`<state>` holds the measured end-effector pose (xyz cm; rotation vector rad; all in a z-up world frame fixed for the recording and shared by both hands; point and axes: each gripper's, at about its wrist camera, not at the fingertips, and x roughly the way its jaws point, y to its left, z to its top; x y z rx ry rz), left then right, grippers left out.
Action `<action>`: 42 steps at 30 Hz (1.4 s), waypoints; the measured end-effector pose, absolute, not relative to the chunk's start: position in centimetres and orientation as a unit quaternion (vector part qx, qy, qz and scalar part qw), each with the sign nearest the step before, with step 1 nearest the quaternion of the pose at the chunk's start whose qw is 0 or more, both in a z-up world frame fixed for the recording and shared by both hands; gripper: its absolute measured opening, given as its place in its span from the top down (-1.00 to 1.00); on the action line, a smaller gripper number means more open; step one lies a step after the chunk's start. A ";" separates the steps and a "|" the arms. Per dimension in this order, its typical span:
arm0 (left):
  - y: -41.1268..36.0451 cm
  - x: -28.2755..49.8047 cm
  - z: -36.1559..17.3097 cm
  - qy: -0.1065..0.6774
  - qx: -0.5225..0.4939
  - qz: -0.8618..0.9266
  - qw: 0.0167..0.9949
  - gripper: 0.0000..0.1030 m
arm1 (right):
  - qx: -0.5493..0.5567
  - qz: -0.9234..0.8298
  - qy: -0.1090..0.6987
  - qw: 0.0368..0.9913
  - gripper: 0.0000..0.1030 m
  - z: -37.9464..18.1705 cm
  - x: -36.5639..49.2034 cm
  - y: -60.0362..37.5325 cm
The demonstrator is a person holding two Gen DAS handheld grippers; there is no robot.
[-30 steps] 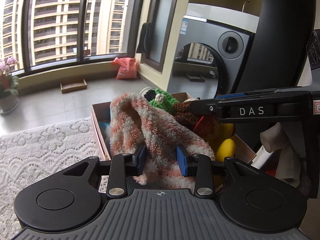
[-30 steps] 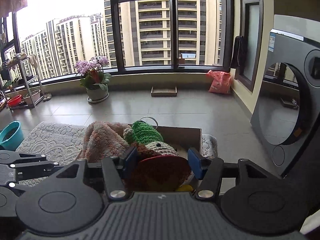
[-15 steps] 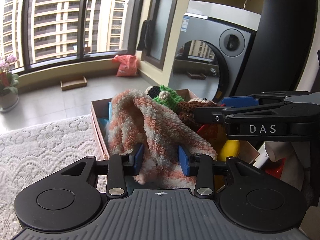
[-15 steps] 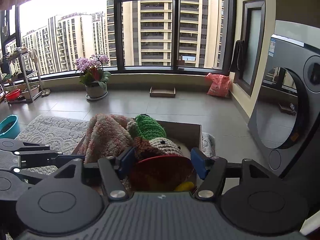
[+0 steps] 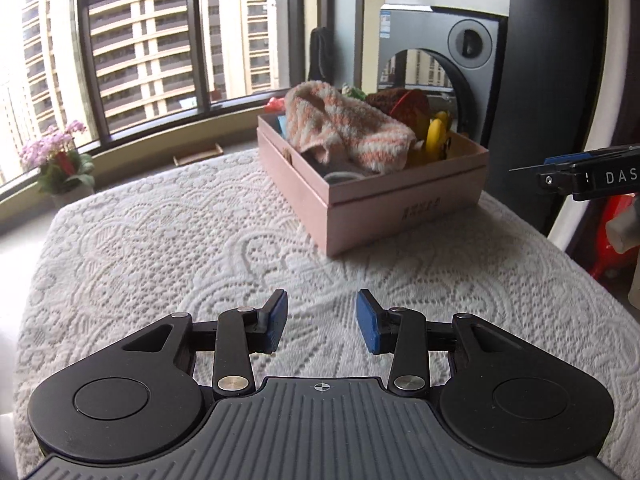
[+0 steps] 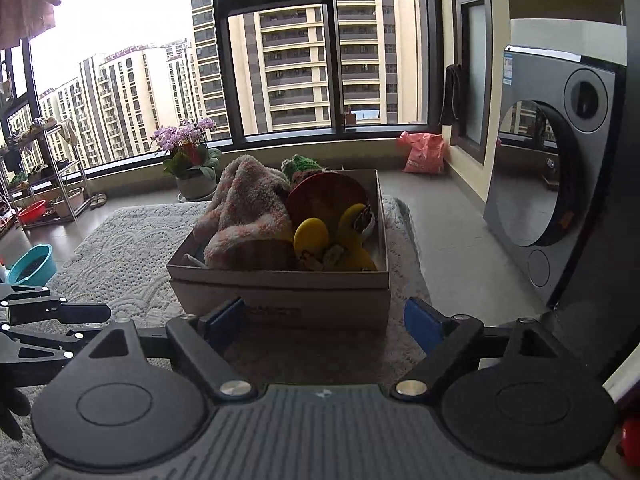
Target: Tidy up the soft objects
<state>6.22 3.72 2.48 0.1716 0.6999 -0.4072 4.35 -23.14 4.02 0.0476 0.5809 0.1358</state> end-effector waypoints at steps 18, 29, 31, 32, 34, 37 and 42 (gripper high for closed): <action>1.6 2.0 -0.4 0.336 0.012 -0.108 0.936 -0.49 | 0.000 0.018 0.361 0.932 -1.00 -4.3 0.3 -19.1; 0.8 1.6 -0.6 0.321 0.020 -0.062 0.945 -0.49 | 0.000 0.009 0.327 0.945 -1.00 -4.9 -0.6 -19.2; 0.8 1.8 -0.6 0.321 0.015 -0.063 0.945 -0.48 | 0.002 0.009 0.327 0.945 -1.00 -4.9 -0.6 -19.3; 0.8 1.8 -0.6 0.321 0.013 -0.064 0.945 -0.47 | 0.001 0.010 0.327 0.945 -1.00 -4.9 -0.6 -19.3; 0.9 1.8 -0.6 0.320 0.011 -0.065 0.945 -0.46 | 0.002 0.010 0.327 0.945 -1.00 -4.9 -0.6 -19.3; 0.7 1.7 -0.6 0.321 0.017 -0.063 0.945 -0.47 | 0.002 0.010 0.327 0.945 -1.00 -4.9 -0.6 -19.4; 0.7 1.7 -0.6 0.321 0.016 -0.063 0.945 -0.47 | 0.002 0.010 0.327 0.945 -1.00 -4.9 -0.6 -19.4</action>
